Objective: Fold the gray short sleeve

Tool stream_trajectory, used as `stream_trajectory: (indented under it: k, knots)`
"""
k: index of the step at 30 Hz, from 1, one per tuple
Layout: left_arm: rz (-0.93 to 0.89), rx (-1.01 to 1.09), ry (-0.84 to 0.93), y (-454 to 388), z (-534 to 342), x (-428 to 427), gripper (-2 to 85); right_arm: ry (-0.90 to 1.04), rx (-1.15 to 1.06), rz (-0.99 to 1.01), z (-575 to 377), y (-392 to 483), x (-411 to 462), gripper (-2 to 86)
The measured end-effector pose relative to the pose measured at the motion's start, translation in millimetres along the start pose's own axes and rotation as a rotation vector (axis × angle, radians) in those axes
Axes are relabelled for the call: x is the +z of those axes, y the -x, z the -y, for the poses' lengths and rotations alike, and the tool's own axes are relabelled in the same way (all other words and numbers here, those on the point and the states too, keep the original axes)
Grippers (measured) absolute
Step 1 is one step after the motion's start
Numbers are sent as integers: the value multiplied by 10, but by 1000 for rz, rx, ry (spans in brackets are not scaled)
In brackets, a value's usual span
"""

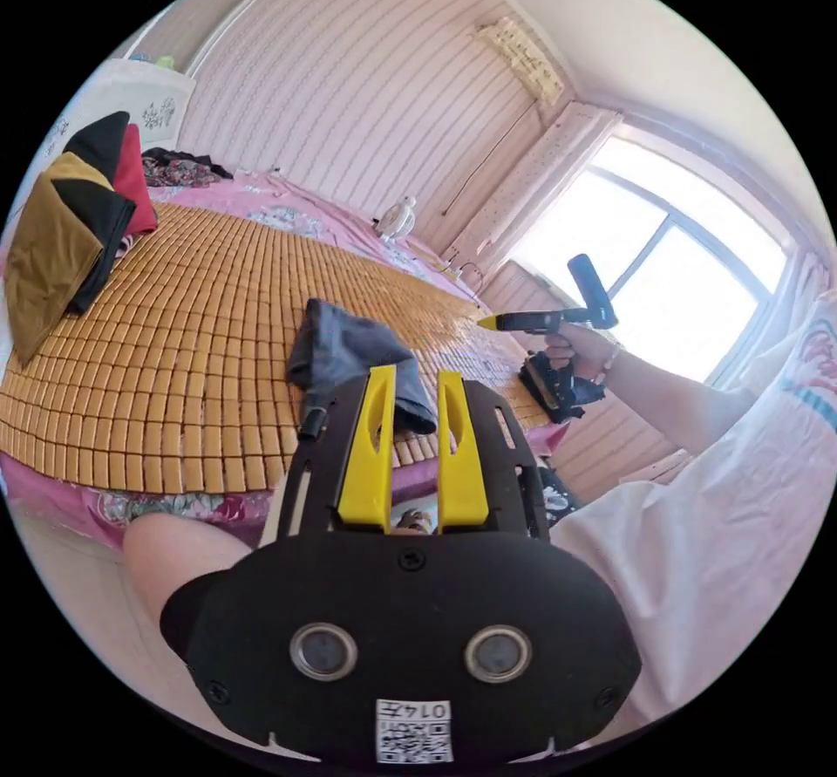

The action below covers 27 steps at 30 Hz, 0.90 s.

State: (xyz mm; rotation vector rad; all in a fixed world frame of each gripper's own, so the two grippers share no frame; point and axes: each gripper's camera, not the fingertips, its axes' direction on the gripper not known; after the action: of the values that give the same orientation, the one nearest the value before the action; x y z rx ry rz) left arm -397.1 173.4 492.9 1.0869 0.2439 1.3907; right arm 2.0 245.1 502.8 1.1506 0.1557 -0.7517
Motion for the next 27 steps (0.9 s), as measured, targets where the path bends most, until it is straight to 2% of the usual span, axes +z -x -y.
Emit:
stream_trajectory:
  k: [4, 10, 15, 17, 19, 21, 23, 27]
  knots:
    - [114, -13, 128, 119, 94, 161, 79, 38, 30, 45, -373, 9, 272, 84]
    - [181, -29, 264, 162, 378, 450, 79, 89, -182, 72, -111, 708, 843, 96]
    - [206, 31, 294, -7, 703, 567, 79, 137, -177, -31, 306, 1016, 1343, 107]
    - [217, 44, 304, -40, 799, 607, 79, 255, -132, -145, 377, 988, 1580, 65]
    - [220, 48, 314, -50, 890, 667, 79, 221, -165, -176, 375, 983, 1475, 26]
    - [216, 52, 319, -51, 1009, 769, 79, 266, -108, -170, 387, 849, 1376, 9]
    - [205, 61, 324, -49, 1090, 870, 80, 162, -22, -15, 283, 572, 1008, 4]
    - [197, 81, 376, -63, 1280, 1164, 84, 26, 114, 77, 8, 141, 402, 5]
